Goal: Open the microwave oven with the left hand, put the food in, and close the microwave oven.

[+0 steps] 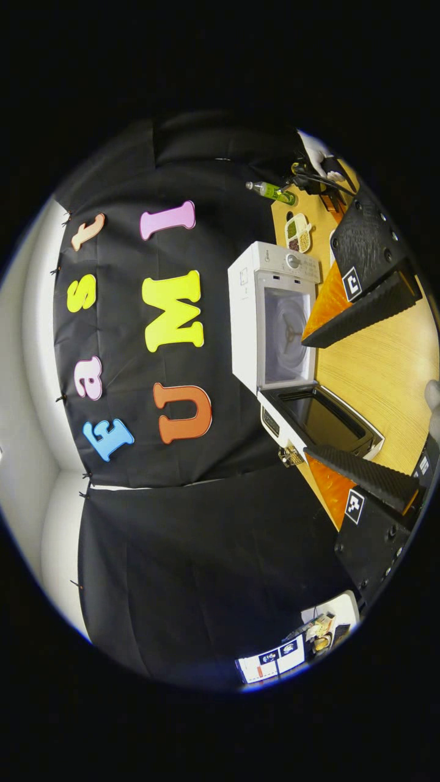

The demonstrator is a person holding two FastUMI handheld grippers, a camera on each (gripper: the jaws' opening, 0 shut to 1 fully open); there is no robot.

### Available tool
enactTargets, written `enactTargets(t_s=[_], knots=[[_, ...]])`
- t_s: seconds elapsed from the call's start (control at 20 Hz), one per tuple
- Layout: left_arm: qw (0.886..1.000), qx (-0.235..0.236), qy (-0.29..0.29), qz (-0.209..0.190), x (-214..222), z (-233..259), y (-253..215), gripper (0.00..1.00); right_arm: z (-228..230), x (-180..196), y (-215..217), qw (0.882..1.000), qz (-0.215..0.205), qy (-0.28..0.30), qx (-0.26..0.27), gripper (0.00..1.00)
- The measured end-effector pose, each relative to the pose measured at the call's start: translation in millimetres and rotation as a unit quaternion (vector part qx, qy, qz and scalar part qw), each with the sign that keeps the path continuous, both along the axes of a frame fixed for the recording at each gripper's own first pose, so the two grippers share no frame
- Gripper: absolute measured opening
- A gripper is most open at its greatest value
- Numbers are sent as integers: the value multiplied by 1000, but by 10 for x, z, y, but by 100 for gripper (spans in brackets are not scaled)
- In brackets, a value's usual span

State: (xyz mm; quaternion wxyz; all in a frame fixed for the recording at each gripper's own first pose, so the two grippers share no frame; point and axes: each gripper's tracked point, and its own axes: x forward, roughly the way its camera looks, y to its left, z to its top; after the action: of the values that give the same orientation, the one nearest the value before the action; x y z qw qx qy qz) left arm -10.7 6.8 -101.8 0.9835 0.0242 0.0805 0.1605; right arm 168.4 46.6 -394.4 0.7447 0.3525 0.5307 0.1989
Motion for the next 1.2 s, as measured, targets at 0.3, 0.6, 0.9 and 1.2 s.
enactTargets(t_s=[0.3, 0.6, 0.9, 1.2], knots=[[999, -3, -6, -37, 110, 70, 220, 95, 498, 81, 524, 993, -80, -43, 72, 4], [995, 15, -2, -97, 215, 44, 536, 95, 780, 313, 1287, 978, -153, -112, 91, 4], [994, 7, 7, -107, 237, -163, 947, 95, 879, 599, 2045, 943, -282, -138, 109, 4], [995, 11, 18, -96, 94, -543, 1231, 95, 945, 881, 2412, 899, -382, -185, 106, 4]])
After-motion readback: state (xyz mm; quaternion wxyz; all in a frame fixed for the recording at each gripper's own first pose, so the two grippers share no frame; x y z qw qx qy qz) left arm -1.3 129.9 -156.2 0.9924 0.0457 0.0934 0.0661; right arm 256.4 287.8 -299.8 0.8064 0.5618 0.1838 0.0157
